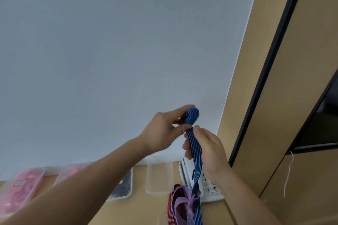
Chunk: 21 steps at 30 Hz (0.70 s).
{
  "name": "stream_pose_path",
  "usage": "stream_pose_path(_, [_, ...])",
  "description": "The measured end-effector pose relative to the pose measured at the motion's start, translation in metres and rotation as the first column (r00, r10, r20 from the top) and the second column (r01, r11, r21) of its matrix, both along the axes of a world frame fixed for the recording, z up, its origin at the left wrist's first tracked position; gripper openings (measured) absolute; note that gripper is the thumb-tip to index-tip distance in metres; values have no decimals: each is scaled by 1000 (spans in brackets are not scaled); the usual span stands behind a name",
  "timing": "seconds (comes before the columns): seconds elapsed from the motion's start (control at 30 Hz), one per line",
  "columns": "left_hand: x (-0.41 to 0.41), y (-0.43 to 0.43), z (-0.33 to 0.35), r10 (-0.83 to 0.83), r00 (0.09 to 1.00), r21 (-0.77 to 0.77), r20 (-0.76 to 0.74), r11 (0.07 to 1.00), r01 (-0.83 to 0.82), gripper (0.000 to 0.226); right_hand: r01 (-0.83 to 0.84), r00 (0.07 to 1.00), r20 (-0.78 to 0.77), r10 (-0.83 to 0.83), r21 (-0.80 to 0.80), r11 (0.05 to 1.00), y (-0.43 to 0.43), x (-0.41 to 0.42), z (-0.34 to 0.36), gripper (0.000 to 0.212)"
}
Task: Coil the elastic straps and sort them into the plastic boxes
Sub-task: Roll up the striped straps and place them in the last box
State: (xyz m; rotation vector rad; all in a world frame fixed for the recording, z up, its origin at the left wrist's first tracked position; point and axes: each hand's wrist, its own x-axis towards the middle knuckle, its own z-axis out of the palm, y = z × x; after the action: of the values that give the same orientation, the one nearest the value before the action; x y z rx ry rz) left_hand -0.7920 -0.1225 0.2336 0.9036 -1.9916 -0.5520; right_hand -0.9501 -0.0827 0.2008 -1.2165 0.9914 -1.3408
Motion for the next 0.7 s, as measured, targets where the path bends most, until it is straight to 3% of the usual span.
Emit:
stream_pose_path(0.07, [-2,1,-7,43,993,-178,112,984,-22,49,-7,1000,20,7,34,999,-1,-1,1,55])
stream_pose_path(0.2, [-1,2,-13,159,965,-501,208,865,-35,47,-20,1000,17,19,78,997,-1,-4,-1,79])
stream_pose_path(0.3, [-1,2,-20,200,935,-582,292,813,8,57,-18,1000,8,17,82,996,-1,-4,-2,90])
stream_pose_path(0.43, [2,-2,-24,206,918,-621,340,782,54,66,-17,1000,3,17,77,997,3,-4,-2,74])
stream_pose_path(0.5, [1,1,-26,121,956,-441,268,897,10,70,12,1000,25,-13,48,999,5,-5,-2,68])
stream_pose_path(0.57, [-1,7,-23,18,999,24,51,1000,-19,72,29,999,36,-29,12,1000,6,-5,-1,64])
stream_pose_path(0.63, [-2,12,-12,46,971,477,-236,875,74,66,36,999,26,-35,-21,999,6,-3,-1,55])
stream_pose_path(0.7, [-3,15,-5,2,949,615,-314,762,202,46,36,999,-3,-36,-53,998,7,-2,-3,49])
